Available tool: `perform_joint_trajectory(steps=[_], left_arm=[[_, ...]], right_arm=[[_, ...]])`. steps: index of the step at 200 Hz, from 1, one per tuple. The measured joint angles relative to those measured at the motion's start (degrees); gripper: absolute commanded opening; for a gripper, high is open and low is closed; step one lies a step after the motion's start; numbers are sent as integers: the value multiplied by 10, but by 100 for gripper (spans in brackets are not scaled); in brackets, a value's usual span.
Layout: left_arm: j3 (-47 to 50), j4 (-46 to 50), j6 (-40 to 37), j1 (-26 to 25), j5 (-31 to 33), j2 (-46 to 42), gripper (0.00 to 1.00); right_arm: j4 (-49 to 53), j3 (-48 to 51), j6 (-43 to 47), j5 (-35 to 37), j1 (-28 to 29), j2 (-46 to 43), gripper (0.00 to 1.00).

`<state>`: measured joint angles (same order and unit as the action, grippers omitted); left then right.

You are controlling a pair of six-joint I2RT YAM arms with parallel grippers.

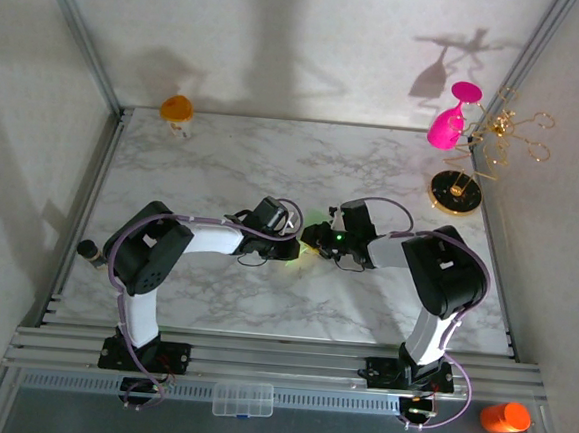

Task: Fold a paper plane with a square sheet of paper (pick it up from the middle)
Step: Fold the wing for the fifth time at the center of the table.

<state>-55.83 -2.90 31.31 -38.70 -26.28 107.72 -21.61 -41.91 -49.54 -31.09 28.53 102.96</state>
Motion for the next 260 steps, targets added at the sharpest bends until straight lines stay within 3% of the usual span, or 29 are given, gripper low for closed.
perform_joint_trajectory(steps=[89,149,200,260], left_arm=[[8,15,2,1,6,-41,27],[19,30,4,2,6,-59,24],[23,34,4,2,6,-59,16],[23,36,4,2,6,-56,16]], right_arm=[[1,-2,-1,0,0,2,34],[4,-4,1,-1,0,3,34],[5,-5,1,-1,0,3,34],[6,-5,1,-1,0,3,34]])
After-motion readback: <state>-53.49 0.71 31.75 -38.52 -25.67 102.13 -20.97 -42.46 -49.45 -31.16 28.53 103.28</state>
